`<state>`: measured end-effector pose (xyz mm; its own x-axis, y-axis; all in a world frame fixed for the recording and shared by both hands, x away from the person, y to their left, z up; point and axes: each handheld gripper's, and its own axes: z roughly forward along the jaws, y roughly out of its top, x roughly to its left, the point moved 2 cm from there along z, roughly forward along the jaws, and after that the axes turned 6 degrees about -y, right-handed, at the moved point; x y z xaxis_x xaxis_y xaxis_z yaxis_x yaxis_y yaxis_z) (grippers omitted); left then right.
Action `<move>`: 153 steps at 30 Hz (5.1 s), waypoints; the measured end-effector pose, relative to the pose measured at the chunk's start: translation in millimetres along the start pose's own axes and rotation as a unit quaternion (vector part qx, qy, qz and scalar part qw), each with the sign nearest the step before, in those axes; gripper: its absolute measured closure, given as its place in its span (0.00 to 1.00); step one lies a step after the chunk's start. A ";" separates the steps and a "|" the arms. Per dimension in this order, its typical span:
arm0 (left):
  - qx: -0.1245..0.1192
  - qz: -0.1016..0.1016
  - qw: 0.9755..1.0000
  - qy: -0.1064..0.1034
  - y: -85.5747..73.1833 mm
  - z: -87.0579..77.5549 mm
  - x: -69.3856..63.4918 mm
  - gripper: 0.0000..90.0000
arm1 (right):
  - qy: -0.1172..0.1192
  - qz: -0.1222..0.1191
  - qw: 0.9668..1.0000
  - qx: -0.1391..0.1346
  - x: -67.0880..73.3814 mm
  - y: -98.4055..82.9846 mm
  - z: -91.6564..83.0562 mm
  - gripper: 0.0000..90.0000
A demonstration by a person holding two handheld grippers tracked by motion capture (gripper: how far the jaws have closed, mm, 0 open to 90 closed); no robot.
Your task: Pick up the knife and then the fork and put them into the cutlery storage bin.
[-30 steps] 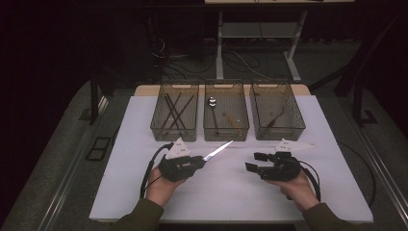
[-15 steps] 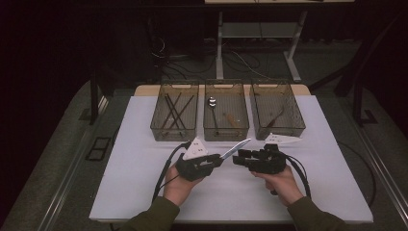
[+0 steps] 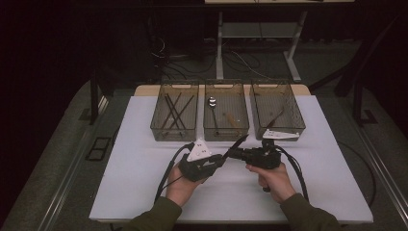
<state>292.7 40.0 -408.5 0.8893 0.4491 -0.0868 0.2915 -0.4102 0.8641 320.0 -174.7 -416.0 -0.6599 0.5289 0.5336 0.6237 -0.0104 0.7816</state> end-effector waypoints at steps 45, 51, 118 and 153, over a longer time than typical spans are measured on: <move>-0.006 -0.057 0.998 -0.001 -78.8 -79.3 49.7 0.08 | -0.248 -0.100 0.961 -0.069 -53.0 125.8 -149.0 1.00; -0.006 -0.055 0.998 -0.002 -78.6 -77.3 49.9 0.00 | -0.299 -0.100 0.948 -0.048 -77.4 144.5 -148.5 1.00; 0.012 -0.043 0.999 -0.009 -78.5 -71.7 50.5 0.00 | -0.285 -0.104 0.953 0.017 -107.4 82.1 -80.7 0.19; 0.013 -0.044 0.999 -0.017 -78.1 -71.0 48.2 0.00 | -0.219 -0.148 0.964 0.026 -47.4 -40.1 -97.2 0.19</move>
<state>287.7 150.1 -445.0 0.8710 0.4578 -0.1781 0.3775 -0.3920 0.8389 285.6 -281.9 -441.3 -0.5785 0.8104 0.0927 0.4632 0.2329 0.8551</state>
